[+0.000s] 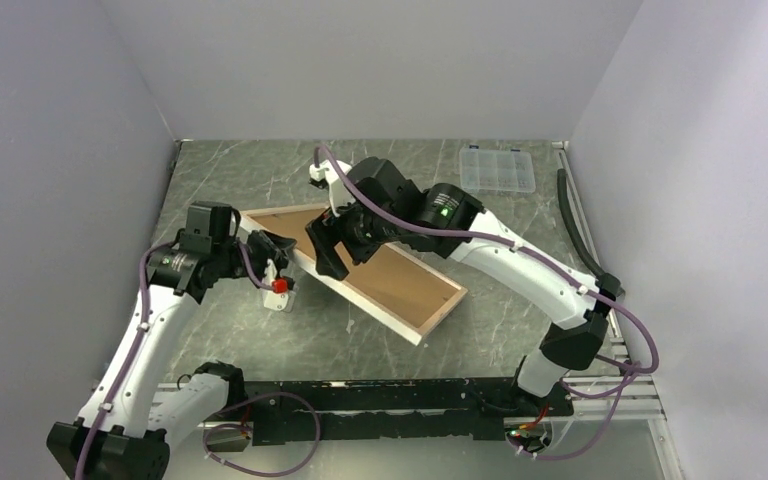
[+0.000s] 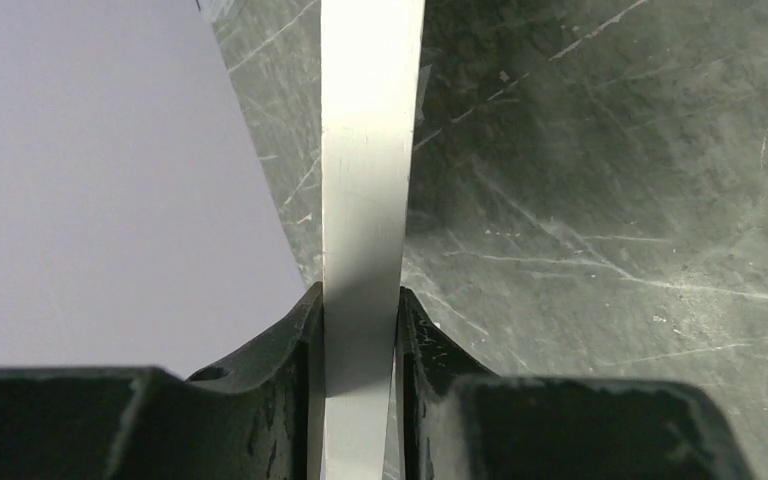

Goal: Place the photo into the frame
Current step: Turn over the photo frame at the center of the board.

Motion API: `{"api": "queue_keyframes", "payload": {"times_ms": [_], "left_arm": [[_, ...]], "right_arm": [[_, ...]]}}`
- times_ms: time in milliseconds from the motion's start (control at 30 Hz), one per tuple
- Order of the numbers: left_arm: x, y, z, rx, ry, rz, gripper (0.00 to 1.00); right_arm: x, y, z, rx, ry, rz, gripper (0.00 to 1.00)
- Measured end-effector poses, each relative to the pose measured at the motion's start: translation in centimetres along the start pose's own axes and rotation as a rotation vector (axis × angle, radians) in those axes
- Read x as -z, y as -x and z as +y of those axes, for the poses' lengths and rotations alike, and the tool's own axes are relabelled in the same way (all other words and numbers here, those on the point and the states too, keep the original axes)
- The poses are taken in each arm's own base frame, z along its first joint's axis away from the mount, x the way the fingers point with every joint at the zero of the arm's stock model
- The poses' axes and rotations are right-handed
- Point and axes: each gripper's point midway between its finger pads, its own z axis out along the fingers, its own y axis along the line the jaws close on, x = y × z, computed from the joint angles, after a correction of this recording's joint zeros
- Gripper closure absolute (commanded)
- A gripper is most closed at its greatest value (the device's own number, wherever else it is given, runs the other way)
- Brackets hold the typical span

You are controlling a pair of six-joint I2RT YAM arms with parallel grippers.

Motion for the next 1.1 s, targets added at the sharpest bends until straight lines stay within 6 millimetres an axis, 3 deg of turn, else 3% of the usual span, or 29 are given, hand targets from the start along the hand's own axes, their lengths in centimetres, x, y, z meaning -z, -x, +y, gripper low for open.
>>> {"api": "queue_keyframes", "payload": {"times_ms": [133, 367, 667, 900, 1033, 1100], "left_arm": [[0.9, 0.2, 1.0, 0.082, 0.010, 0.010, 0.91], [1.9, 0.8, 2.0, 0.216, 0.024, 0.010, 0.91], [2.2, 1.2, 2.0, 0.304, 0.025, 0.000, 0.91], [2.5, 1.6, 2.0, 0.344, 0.024, -0.005, 0.90], [2.7, 1.8, 2.2, 0.352, 0.036, -0.007, 0.81], [2.9, 1.8, 2.5, 0.339, 0.050, -0.003, 0.66]], "right_arm": [[1.2, -0.3, -0.5, 0.093, -0.047, 0.026, 0.14], [-0.1, -4.4, -1.0, 0.237, -0.134, 0.191, 0.16], [-0.7, -5.6, -4.0, 0.316, -0.246, 0.229, 0.22], [-1.4, -5.2, -6.3, 0.372, -0.356, 0.204, 0.45], [-1.6, -4.3, -6.9, 0.387, -0.376, 0.173, 0.67], [-1.7, -4.4, -6.5, 0.437, -0.347, 0.183, 0.71]]}}
